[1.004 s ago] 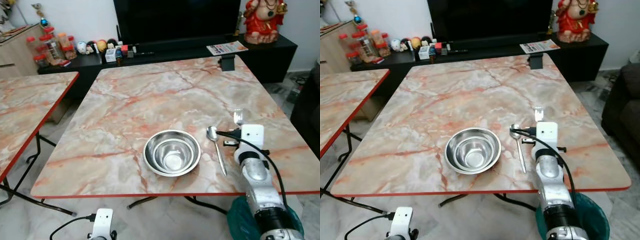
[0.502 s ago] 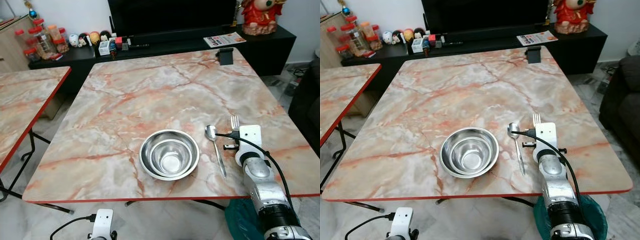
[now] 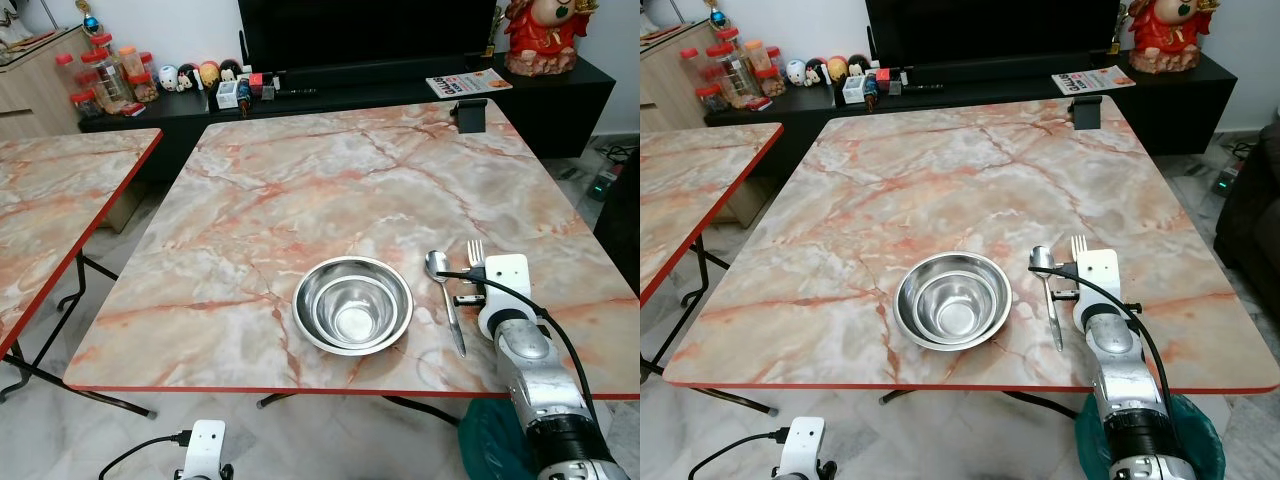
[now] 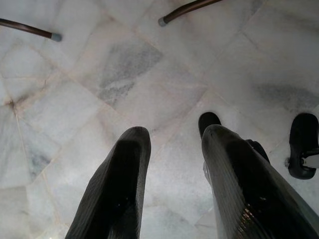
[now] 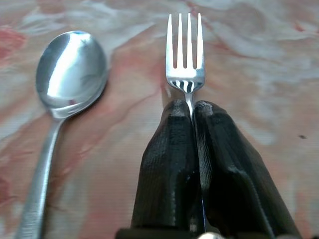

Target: Setting the table

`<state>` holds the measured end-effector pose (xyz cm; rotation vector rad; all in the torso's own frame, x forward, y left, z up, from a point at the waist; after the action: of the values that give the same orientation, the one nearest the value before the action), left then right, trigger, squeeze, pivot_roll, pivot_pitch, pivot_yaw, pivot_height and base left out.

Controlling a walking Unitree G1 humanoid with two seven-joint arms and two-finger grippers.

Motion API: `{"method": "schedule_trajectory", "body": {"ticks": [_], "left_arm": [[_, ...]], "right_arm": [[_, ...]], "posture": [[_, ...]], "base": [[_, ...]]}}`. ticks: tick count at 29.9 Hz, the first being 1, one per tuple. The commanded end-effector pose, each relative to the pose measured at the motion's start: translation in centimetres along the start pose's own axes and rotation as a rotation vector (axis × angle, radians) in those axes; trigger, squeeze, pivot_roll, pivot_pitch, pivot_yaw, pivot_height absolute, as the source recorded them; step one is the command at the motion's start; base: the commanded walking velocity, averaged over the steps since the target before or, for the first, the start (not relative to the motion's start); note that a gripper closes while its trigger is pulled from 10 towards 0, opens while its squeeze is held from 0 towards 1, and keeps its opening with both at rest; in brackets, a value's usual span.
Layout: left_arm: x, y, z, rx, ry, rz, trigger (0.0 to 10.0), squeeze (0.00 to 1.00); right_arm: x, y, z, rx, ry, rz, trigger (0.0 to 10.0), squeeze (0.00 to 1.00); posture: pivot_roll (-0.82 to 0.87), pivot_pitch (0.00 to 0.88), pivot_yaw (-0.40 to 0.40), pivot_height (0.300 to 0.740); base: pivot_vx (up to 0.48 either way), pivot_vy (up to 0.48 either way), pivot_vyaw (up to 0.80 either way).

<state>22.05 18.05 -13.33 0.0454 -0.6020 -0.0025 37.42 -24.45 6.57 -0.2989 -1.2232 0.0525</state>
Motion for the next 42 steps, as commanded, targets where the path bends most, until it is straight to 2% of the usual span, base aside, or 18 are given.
{"method": "schedule_trajectory", "body": {"ticks": [1, 9, 17, 31, 32, 34, 35, 42], "left_arm": [[-0.2, 0.7, 0.1, 0.012, 0.005, -0.005, 10.0, 0.0], [-0.2, 0.7, 0.1, 0.014, 0.005, -0.007, 10.0, 0.0], [-0.2, 0.9, 0.1, 0.018, 0.006, -0.008, 10.0, 0.0], [-0.2, 1.0, 0.1, 0.018, 0.008, -0.016, 10.0, 0.0], [-0.2, 1.0, 0.1, 0.018, 0.007, -0.016, 10.0, 0.0], [-0.2, 1.0, 0.1, 0.018, 0.007, -0.016, 10.0, 0.0], [-0.2, 1.0, 0.1, 0.019, 0.007, -0.016, 10.0, 0.0], [-0.3, 1.0, 0.1, 0.018, 0.009, -0.018, 10.0, 0.0]], "right_arm": [[0.4, -0.6, 0.3, -0.014, -0.006, -0.005, 10.0, 0.0], [0.0, -0.6, 0.4, -0.014, 0.007, -0.008, 10.0, 0.0], [-0.3, 0.5, 0.3, 0.012, 0.016, -0.031, 10.0, 0.0], [-0.6, 0.8, 0.0, 0.015, 0.024, -0.04, 10.0, 0.0], [-0.6, 1.0, 0.0, 0.021, 0.024, -0.042, 10.0, 0.6], [-0.6, 1.0, 0.0, 0.024, 0.023, -0.042, 10.0, 0.6], [-0.6, 1.1, 0.0, 0.026, 0.023, -0.043, 10.0, 1.0], [-0.7, 1.5, -0.1, 0.032, 0.027, -0.047, 10.0, 1.0]], "posture": [[-0.11, 0.025, 0.122, 0.74], [-0.11, 0.029, 0.124, 0.74], [-0.1, 0.029, 0.128, 0.74], [-0.1, 0.03, 0.132, 0.74], [-0.1, 0.03, 0.132, 0.74], [-0.1, 0.03, 0.132, 0.74], [-0.1, 0.029, 0.132, 0.74], [-0.09, 0.031, 0.132, 0.74]], "base": [[0.0, 0.0, 0.0], [0.0, 0.0, 0.0], [0.0, 0.0, 0.0], [0.0, 0.0, 0.0], [0.0, 0.0, 0.0], [0.0, 0.0, 0.0], [0.0, 0.0, 0.0], [0.0, 0.0, 0.0]]}}
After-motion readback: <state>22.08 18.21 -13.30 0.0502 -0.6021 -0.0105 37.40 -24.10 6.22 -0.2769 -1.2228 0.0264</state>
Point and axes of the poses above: a point about 5 cm out from each wrist's last joint towards the gripper, its own z axis pointing back from the gripper into the wrist, its own x axis along the axis of the wrist's last joint, y = z × x, the point moved 6 cm from there along -z, pointing out of the wrist towards the gripper, and after that the axes turned 1 degree about z, right-handed, at the moved point
